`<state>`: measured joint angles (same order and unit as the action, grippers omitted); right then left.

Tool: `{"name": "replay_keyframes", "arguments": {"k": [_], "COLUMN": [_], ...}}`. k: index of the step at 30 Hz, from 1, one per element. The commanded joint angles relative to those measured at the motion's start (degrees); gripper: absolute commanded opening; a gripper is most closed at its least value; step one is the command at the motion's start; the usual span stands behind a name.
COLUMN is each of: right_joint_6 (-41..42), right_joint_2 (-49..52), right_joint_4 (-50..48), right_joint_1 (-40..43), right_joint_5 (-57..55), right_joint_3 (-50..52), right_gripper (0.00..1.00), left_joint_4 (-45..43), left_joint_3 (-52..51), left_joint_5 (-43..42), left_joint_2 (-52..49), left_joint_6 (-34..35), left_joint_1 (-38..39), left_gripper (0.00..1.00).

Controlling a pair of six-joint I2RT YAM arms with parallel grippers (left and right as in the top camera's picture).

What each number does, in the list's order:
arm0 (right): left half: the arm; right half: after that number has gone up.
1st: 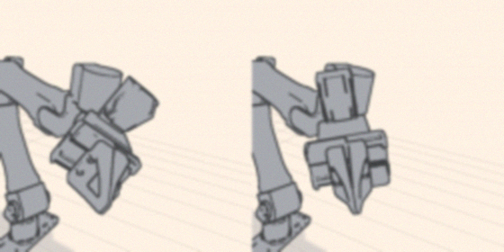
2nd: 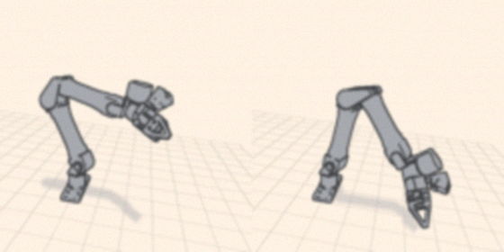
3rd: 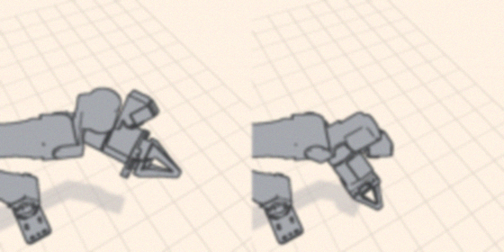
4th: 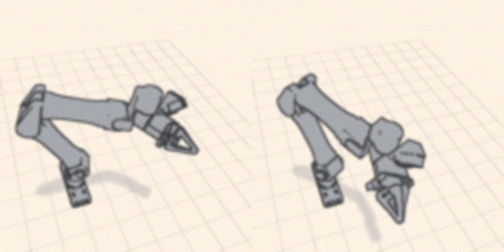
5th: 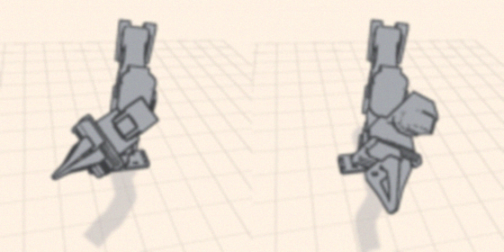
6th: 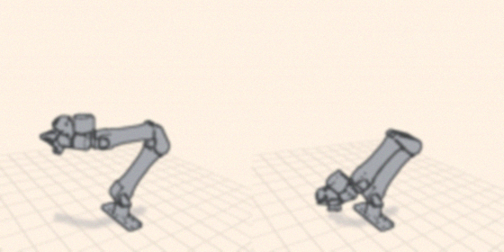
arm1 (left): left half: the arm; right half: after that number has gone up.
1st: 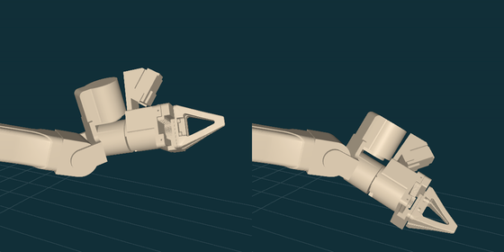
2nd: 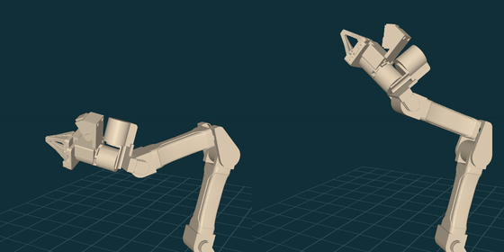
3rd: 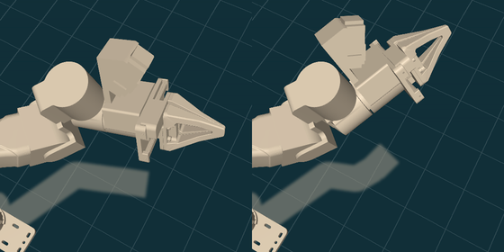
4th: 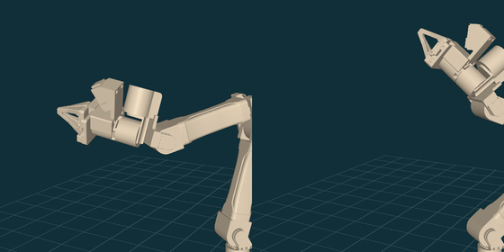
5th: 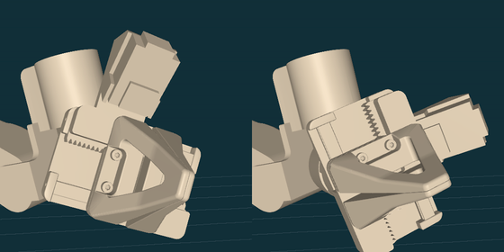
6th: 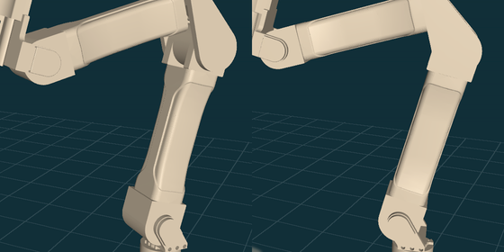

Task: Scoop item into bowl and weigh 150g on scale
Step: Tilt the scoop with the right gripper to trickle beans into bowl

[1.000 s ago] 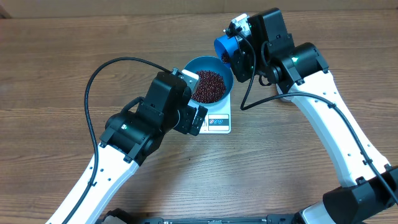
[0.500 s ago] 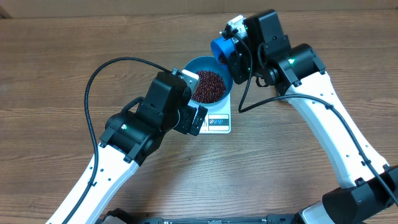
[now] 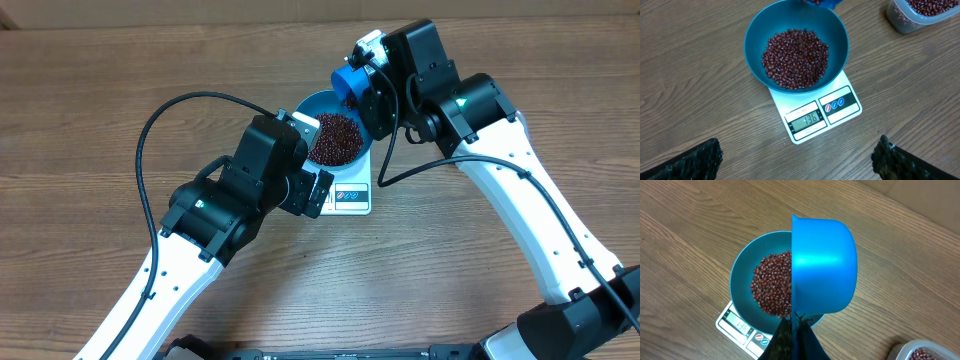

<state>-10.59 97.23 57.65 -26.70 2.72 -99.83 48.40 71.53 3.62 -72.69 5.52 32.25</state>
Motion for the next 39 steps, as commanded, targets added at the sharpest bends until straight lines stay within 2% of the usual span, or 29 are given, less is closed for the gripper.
{"name": "replay_keyframes", "arguments": {"k": [1,13,32,39], "right_joint_6": [-0.44,-0.46,-10.84,-10.91], "right_joint_2": [-1.97,-1.97,-1.97,-1.97], "right_joint_4": [-0.33,-0.31,-0.09,-0.04], "right_joint_1": [-0.31,-0.31,-0.31,-0.31], "right_joint_5": [-0.13,-0.15,-0.15,-0.13], "right_joint_3": [-1.38,-1.38,-1.38,-1.38], "right_gripper": [0.04,0.04,0.04,0.04], "left_joint_4": [-0.2,-0.24,-0.85,-0.85], "left_joint_3": [1.29,1.29,1.29,1.29], "left_joint_5": [-0.66,-0.46,-0.07,-0.09], "left_joint_2": [0.57,0.57,0.57,0.57], "left_joint_6": [-1.29,-1.29,-1.29,-1.29], "left_joint_1": [0.0,0.0,0.0,0.0], "left_gripper": [1.0,1.0,0.99,1.0]}}
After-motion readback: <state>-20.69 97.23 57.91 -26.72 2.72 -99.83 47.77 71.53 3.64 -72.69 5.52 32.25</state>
